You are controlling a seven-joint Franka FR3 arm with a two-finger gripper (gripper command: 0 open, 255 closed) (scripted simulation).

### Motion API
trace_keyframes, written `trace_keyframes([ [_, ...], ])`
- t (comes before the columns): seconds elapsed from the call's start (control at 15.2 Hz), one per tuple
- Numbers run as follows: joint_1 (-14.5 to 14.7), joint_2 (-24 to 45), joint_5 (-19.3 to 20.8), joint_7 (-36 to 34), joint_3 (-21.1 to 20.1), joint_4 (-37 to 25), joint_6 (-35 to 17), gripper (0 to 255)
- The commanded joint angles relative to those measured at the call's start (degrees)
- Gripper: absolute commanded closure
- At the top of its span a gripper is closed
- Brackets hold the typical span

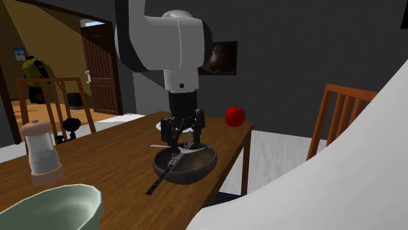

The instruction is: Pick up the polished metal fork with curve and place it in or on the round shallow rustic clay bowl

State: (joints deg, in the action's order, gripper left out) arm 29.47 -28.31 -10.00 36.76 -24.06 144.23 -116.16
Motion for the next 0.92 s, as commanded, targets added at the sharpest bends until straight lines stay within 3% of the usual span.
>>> trace_keyframes([
  [0.0,0.01,0.01,-0.01,-0.01,-0.01,0.04,-0.02,0],
  [0.33,-0.09,-1.88,0.46,0.09,1.19,-6.00,7.86,0],
  [0.86,-0.08,-1.88,0.47,0.09,1.20,-6.00,7.86,0],
])
